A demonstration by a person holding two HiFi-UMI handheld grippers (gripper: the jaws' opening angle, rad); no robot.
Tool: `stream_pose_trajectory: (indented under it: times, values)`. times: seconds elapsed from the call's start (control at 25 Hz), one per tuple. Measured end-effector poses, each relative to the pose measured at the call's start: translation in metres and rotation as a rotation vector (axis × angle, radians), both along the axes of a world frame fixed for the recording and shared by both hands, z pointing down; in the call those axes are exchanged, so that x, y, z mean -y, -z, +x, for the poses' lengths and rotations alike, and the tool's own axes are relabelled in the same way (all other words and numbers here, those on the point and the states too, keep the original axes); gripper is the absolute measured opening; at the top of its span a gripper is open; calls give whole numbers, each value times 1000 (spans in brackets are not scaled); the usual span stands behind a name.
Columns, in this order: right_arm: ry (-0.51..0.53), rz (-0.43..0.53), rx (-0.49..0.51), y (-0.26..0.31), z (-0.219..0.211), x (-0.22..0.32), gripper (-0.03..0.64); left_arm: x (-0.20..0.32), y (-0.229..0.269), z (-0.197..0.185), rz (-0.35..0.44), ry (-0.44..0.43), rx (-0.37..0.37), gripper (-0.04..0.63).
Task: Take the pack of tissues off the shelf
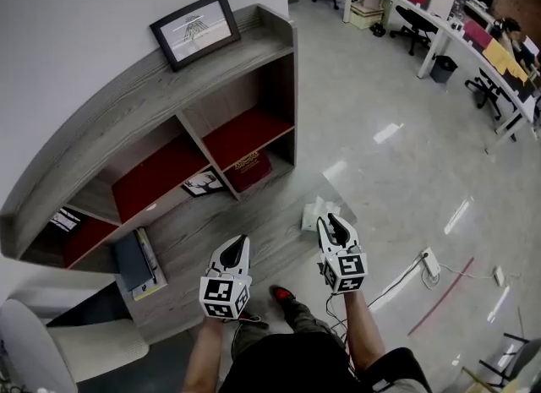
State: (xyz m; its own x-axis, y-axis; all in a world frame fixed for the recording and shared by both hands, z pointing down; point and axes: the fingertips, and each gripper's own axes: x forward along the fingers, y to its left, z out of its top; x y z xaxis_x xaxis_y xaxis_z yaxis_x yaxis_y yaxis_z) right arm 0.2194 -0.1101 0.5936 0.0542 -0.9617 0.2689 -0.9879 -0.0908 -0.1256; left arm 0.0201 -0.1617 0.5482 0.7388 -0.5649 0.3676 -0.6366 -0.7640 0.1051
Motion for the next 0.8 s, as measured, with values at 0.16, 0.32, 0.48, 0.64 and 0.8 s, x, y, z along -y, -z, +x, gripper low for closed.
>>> stream_pose_trajectory:
  times: [0.16,0.32,0.48,0.64,0.8]
  values:
    - [57,64,-24,35,-25,8,100,4,20,-20,43,45,-24,8]
    - [119,121,-36,64,-55,14,77,7,41,-43,82,98,-46,6]
    - [209,169,-36,88,-91,23,69,10,56,-69,115,162,-58,8]
    - [290,200,-29,103,-126,27,57,7,65,-94,140,218,-59,8]
    - [373,217,-28,110,-157,29,47,2,69,-116,155,276,-60,7]
